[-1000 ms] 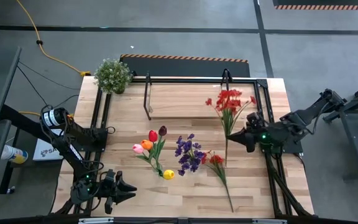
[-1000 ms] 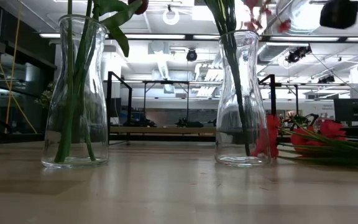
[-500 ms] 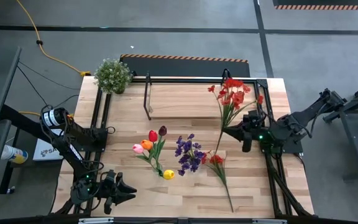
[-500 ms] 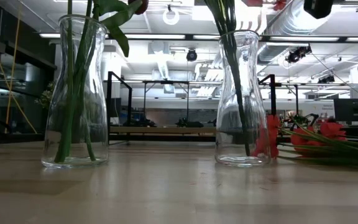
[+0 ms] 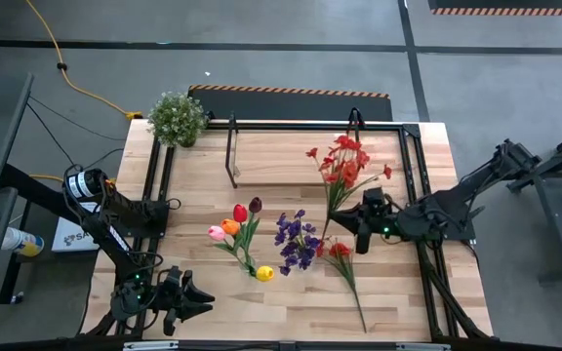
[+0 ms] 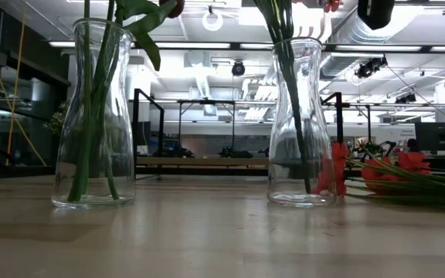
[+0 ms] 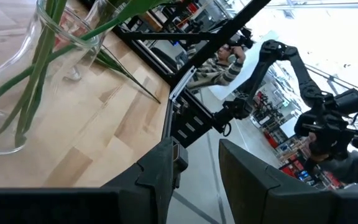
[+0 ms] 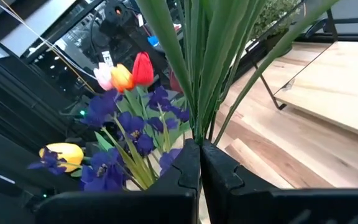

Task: Pick and place flowers into a vace then onto a shelf
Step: Put the right red flower into the right transparent vase

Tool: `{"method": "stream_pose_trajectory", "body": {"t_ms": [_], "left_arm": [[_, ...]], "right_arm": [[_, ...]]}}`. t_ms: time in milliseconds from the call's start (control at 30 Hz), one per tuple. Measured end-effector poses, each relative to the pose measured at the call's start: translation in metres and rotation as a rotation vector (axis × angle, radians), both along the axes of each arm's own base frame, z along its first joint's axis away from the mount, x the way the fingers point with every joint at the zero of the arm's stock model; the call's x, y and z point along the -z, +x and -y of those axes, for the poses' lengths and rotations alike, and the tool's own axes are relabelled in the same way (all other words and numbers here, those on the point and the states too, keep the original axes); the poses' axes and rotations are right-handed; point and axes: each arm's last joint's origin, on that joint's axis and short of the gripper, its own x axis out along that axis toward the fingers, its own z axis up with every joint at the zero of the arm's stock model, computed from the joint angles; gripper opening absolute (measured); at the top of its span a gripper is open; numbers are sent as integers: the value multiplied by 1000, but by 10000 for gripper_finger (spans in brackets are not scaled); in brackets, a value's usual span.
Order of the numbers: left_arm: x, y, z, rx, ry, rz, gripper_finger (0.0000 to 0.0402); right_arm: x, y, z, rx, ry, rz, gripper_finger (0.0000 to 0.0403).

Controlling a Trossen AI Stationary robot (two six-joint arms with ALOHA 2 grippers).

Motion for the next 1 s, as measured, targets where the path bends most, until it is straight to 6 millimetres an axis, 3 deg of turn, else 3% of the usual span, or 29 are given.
{"method": "stream_pose_trajectory", "body": {"t_ms": [500, 1000], "left_arm": [[0, 0, 0, -1, 2, -1, 163], [0, 0, 0, -11, 3, 1, 163]], "right_arm": [[28, 22, -11, 63, -77, -88, 0], [29, 23, -11, 64, -228, -119, 0]]}}
